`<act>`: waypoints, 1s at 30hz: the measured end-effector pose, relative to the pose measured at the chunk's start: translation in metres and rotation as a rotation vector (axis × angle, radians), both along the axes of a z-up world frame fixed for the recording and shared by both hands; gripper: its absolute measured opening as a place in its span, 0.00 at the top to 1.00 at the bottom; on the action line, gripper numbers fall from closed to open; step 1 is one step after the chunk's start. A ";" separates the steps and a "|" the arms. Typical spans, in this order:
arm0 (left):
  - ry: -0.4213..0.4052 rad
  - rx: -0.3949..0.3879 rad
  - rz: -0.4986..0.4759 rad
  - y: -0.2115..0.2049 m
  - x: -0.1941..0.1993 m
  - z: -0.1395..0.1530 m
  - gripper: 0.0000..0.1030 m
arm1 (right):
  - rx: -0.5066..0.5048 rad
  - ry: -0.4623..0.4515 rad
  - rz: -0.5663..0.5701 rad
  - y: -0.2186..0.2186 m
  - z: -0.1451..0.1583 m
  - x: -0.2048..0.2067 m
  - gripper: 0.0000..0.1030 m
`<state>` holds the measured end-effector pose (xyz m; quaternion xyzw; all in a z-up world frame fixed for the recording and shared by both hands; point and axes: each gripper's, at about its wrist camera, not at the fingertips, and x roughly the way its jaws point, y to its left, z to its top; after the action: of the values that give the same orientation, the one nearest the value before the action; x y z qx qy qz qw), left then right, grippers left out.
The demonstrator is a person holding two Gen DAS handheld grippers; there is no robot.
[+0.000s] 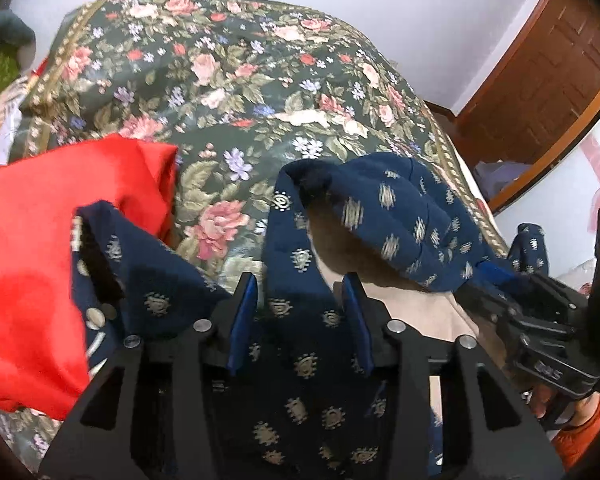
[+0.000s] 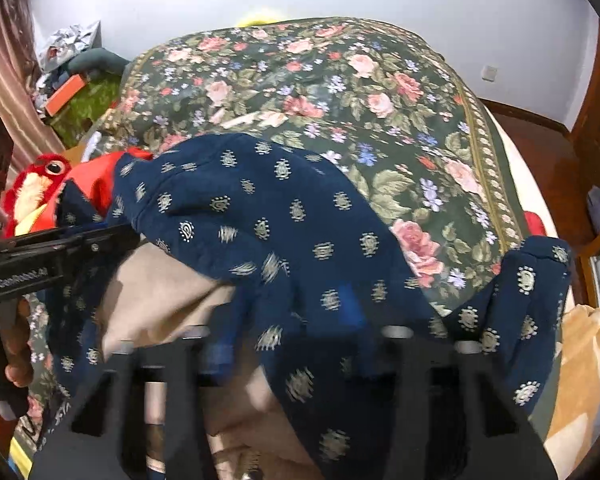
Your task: Fold large clothes
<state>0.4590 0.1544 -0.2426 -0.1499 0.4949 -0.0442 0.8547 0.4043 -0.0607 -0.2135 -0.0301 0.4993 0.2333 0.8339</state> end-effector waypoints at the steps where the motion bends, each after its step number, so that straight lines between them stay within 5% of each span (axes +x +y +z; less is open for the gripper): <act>1: 0.012 -0.012 -0.010 -0.002 0.001 -0.001 0.60 | 0.001 0.018 -0.004 -0.003 -0.001 0.001 0.85; 6: 0.024 -0.029 -0.037 -0.012 -0.001 0.006 0.90 | 0.070 0.048 -0.043 -0.025 0.010 -0.003 0.91; 20: -0.162 -0.052 -0.185 -0.051 -0.086 0.122 0.92 | 0.172 -0.081 -0.014 -0.075 0.112 -0.092 0.92; 30: -0.148 -0.035 -0.256 -0.083 -0.177 0.114 0.92 | 0.162 -0.015 -0.004 -0.107 0.096 -0.171 0.92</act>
<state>0.2822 0.0715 -0.1282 -0.0970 0.4447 -0.1725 0.8735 0.2332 -0.1675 -0.1180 0.0367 0.4726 0.2710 0.8378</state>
